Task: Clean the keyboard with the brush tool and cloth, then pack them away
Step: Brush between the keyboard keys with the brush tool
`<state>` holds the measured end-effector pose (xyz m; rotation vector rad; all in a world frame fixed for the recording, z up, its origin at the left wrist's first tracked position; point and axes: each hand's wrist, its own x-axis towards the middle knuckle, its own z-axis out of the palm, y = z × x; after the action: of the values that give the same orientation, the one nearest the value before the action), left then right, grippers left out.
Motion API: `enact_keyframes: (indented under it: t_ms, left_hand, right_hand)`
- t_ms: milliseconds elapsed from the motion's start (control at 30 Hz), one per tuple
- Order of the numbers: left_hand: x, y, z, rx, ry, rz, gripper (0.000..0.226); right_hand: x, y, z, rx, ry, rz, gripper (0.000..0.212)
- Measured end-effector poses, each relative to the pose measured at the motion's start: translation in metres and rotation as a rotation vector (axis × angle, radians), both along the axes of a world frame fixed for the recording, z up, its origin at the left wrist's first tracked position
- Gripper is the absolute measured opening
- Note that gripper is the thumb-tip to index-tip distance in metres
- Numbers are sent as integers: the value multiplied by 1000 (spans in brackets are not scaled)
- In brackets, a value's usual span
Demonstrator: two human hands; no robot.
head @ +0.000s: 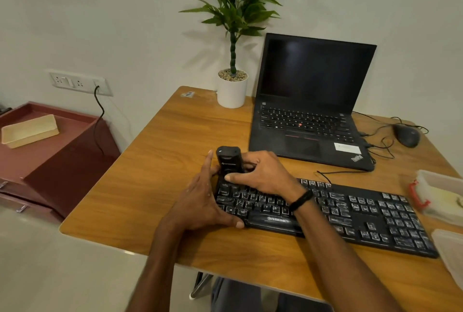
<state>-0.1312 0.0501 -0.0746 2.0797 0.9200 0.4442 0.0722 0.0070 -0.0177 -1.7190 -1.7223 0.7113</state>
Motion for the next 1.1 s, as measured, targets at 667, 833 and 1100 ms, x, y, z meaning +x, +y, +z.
enact_keyframes:
  t_ms: [667, 833, 1100]
  left_hand:
    - [-5, 42, 0, 128, 199, -229, 155]
    - [-8, 41, 1, 150, 129, -214, 156]
    - [-4, 34, 0, 137, 86, -200, 151]
  right_hand:
    - [-2, 2, -14, -4, 75, 50, 42]
    - [-6, -5, -9, 97, 49, -7, 30]
    - [-12, -12, -9, 110, 47, -2, 31]
